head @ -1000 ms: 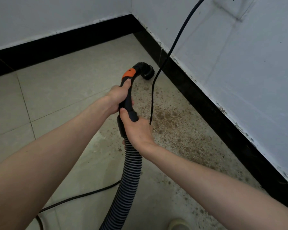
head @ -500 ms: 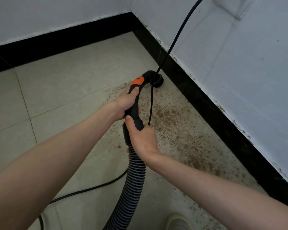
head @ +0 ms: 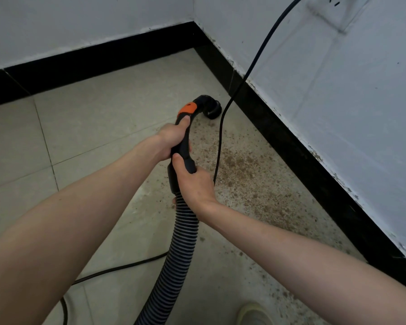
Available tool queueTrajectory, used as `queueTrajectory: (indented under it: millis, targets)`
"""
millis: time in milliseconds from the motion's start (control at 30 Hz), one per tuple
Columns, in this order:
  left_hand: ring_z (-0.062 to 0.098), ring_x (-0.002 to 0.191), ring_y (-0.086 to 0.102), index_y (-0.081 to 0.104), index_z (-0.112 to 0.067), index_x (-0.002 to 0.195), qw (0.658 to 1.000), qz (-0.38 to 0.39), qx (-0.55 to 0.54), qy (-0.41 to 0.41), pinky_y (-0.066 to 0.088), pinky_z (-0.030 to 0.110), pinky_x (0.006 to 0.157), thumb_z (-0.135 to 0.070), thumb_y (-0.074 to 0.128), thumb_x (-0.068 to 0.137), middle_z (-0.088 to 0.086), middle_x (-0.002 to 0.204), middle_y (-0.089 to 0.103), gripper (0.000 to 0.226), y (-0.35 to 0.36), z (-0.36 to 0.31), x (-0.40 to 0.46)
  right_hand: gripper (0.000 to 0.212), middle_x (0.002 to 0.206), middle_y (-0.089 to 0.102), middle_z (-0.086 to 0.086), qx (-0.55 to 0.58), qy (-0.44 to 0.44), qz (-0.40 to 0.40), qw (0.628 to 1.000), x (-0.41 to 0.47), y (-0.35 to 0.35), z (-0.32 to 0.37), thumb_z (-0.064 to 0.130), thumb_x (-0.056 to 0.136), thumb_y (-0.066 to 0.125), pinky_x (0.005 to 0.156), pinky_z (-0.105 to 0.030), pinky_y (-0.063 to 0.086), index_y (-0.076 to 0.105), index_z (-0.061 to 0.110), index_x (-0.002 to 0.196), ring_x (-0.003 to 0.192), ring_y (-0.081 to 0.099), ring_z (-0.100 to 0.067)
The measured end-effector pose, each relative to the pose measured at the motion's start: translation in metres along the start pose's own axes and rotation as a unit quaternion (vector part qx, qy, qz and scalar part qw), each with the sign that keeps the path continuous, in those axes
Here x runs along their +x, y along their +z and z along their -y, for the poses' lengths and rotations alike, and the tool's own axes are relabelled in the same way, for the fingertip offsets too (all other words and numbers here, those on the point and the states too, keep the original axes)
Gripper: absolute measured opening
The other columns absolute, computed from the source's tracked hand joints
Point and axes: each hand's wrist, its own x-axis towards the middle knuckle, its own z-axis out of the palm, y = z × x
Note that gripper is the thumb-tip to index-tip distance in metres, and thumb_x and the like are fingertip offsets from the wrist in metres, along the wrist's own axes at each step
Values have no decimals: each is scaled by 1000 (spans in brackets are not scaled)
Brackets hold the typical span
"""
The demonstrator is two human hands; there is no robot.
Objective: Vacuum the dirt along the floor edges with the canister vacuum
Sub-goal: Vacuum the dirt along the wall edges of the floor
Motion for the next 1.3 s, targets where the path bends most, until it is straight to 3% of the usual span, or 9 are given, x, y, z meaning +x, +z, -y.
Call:
queueTrajectory:
  millis: [200, 433, 500, 700, 867, 1000, 1100, 1233, 1300]
  targets:
    - [20, 51, 54, 45, -3, 93, 1000, -16, 9, 4, 48, 28, 51, -43, 40, 99, 10, 70, 53, 40, -6, 1, -3, 57, 92, 64, -13, 20, 1, 23, 1000, -1, 0, -2, 69, 80, 55, 81, -55, 58, 61, 13, 88, 85, 69, -39]
    - [19, 49, 55, 47, -6, 89, 1000, 7, -22, -19, 49, 24, 48, -45, 40, 99, 10, 66, 55, 40, -15, 19, -21, 53, 81, 66, -8, -13, -7, 25, 1000, -21, 3, -15, 67, 83, 54, 53, -35, 58, 57, 15, 86, 51, 65, -21]
    - [17, 46, 54, 47, -5, 92, 999, 19, -30, -29, 49, 22, 44, -45, 40, 99, 9, 65, 55, 41, -17, 25, -25, 52, 75, 63, -5, -30, -8, 26, 999, -28, 5, -18, 66, 85, 53, 52, -34, 57, 56, 14, 87, 45, 63, -17]
    - [20, 50, 53, 46, -4, 96, 997, 61, -22, -42, 49, 29, 51, -47, 41, 98, 10, 65, 54, 43, -1, 20, -24, 67, 91, 66, -12, -23, 12, -4, 1000, -32, 0, -18, 67, 85, 52, 74, -48, 60, 58, 5, 106, 72, 70, -31]
    - [20, 49, 53, 47, -4, 92, 997, 61, -9, -37, 50, 28, 50, -46, 41, 98, 10, 64, 54, 43, 10, 19, -23, 56, 90, 67, -13, -5, 10, -8, 1000, -30, -4, -21, 63, 87, 54, 74, -51, 60, 59, 9, 95, 76, 70, -34]
    - [21, 53, 53, 48, -5, 86, 1000, 18, -4, -9, 49, 31, 57, -44, 40, 99, 10, 66, 54, 42, 1, 15, -19, 53, 91, 68, -13, -16, -13, 1, 1000, -22, 0, -13, 65, 87, 53, 80, -53, 58, 59, 13, 88, 83, 69, -36]
    - [22, 54, 53, 47, -2, 93, 1000, -13, -15, 1, 49, 31, 56, -42, 41, 99, 10, 69, 54, 41, -11, 12, -15, 53, 88, 66, -13, -7, -7, 32, 999, -15, 3, -7, 65, 86, 55, 72, -51, 60, 59, 12, 88, 74, 70, -33]
    - [20, 54, 56, 44, -2, 104, 999, -16, -38, -3, 49, 30, 54, -43, 44, 98, 10, 75, 54, 41, -22, 9, -15, 54, 78, 62, -14, 56, 14, 80, 995, -14, 2, -3, 61, 88, 57, 46, -33, 56, 57, 7, 93, 45, 63, -21]
    - [20, 55, 57, 44, -3, 105, 999, -8, -50, 2, 49, 29, 53, -43, 45, 97, 10, 77, 54, 41, -22, 8, -16, 56, 77, 62, -16, 81, 16, 91, 992, -15, -1, -2, 60, 90, 55, 47, -32, 54, 58, 4, 97, 44, 61, -21]
